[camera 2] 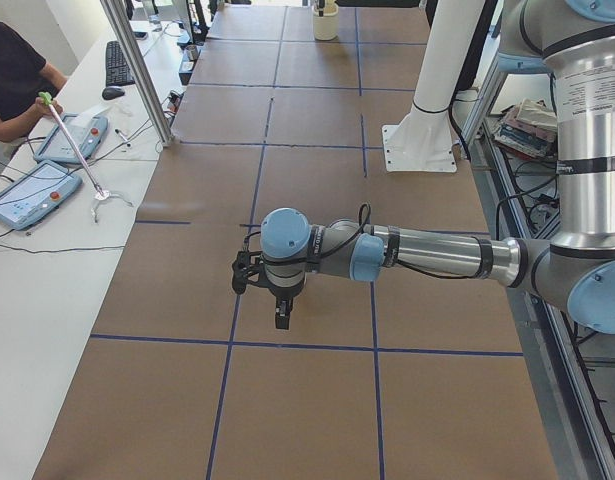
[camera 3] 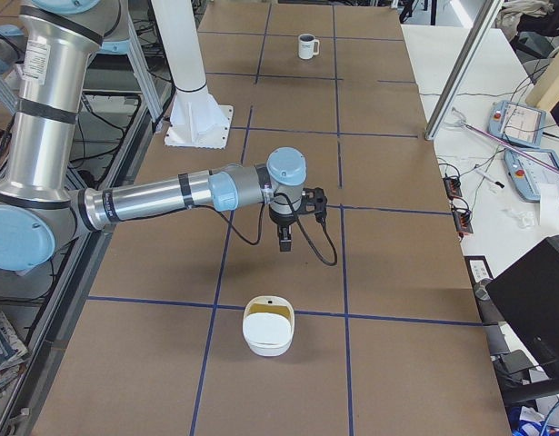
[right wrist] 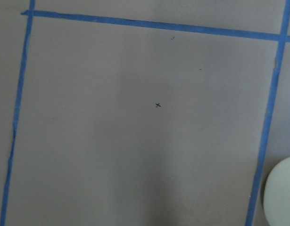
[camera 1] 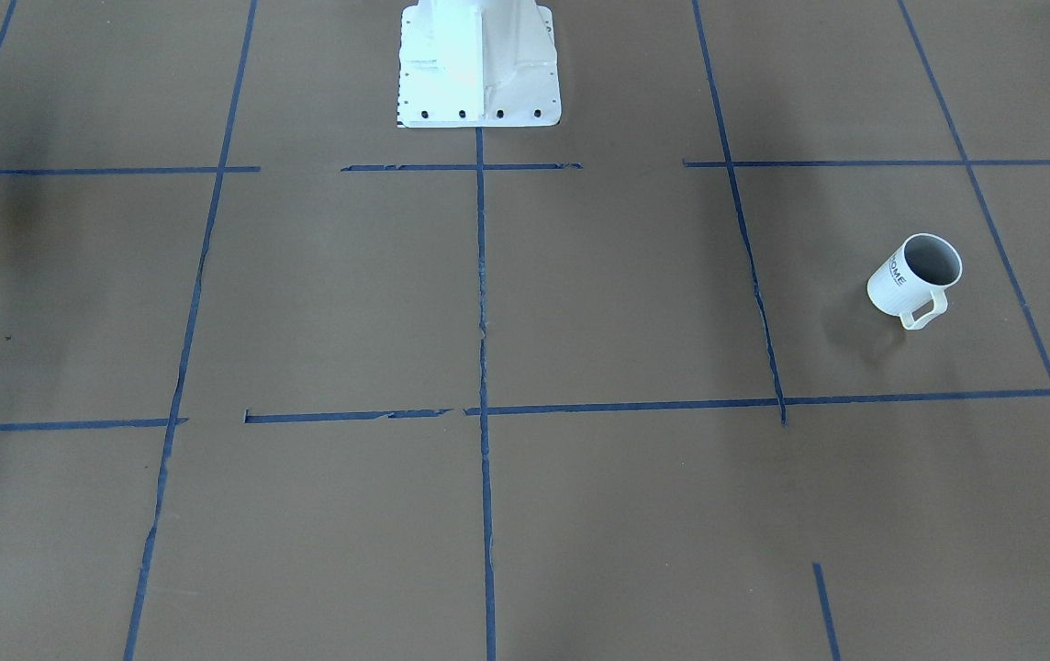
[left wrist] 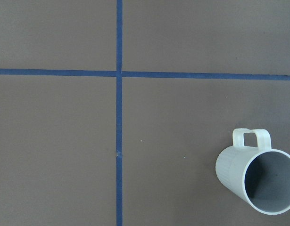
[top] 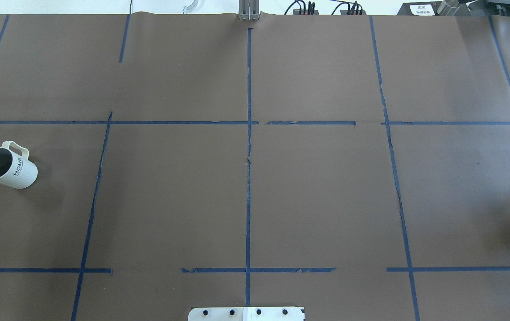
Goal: Left arm hands cup to right arm to dump lemon
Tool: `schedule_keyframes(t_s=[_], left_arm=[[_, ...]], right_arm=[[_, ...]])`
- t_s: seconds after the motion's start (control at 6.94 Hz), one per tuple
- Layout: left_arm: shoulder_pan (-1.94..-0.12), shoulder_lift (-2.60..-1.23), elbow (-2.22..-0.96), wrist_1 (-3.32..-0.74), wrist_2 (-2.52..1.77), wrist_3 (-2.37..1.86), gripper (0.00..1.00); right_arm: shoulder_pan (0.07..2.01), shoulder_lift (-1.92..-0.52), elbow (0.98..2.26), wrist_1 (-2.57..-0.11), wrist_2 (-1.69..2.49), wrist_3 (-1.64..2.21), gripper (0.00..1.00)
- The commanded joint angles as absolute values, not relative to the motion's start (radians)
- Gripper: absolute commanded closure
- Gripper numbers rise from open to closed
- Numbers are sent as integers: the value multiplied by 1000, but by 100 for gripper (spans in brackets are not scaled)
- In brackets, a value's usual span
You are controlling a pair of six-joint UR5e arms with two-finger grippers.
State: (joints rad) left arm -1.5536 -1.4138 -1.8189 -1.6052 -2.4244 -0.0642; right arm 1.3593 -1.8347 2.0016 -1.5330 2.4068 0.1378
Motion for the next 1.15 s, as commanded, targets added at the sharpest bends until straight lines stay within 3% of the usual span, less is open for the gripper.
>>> schedule_keyframes(t_s=[0.0,0.14,1.01], left_arm=[[-1575,-1414,-1810,-1559,-2430,-6,0],[-1575,-1423,-1840,-1458,-2431,-5,0],[-1565,-1417,-1867,-1420,-2413,-21,0]], right_arm=[[1449,-1852,1924,-1534,2392,-19,0],[1495,-1855,1913,-1537,2384,-82,0],[1505,-1879,1914,-1537,2393,-61,0]])
